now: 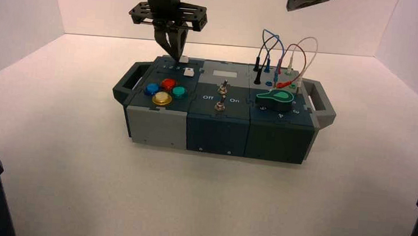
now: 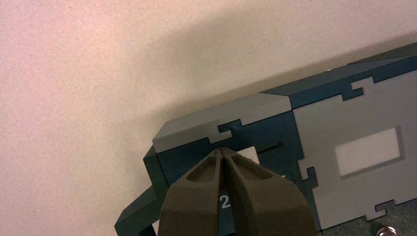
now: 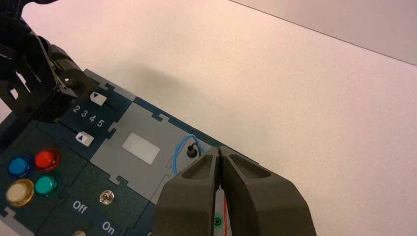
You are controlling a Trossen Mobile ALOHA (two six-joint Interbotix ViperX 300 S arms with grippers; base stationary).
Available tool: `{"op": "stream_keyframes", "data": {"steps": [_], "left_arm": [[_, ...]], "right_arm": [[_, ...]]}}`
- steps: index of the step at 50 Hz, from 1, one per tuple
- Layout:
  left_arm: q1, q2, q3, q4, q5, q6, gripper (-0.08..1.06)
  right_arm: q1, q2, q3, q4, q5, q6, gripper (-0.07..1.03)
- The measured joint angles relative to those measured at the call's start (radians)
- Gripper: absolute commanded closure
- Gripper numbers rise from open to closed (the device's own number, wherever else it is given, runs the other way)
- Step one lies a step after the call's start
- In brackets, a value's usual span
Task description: Move the top slider to position 4.
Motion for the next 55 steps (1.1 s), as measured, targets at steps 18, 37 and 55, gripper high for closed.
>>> {"op": "stream_keyframes", "data": {"steps": [18, 37, 55], "left_arm": [[-0.017, 0.000, -0.003, 0.000, 0.006, 0.000, 1.01], [-0.018, 0.002, -0.003, 0.000, 0.009, 0.000, 1.01], [0.034, -0.129, 0.064, 0.018, 0.026, 0.002, 1.01]], "right_arm": [[-0.002, 0.000, 0.002, 0.000, 0.000, 0.000, 0.98], [0.000, 0.000, 0.002, -0.002, 0.000, 0.000, 0.98], [-0.002, -0.005, 0.002, -0.002, 0.003, 0.000, 0.98]]}}
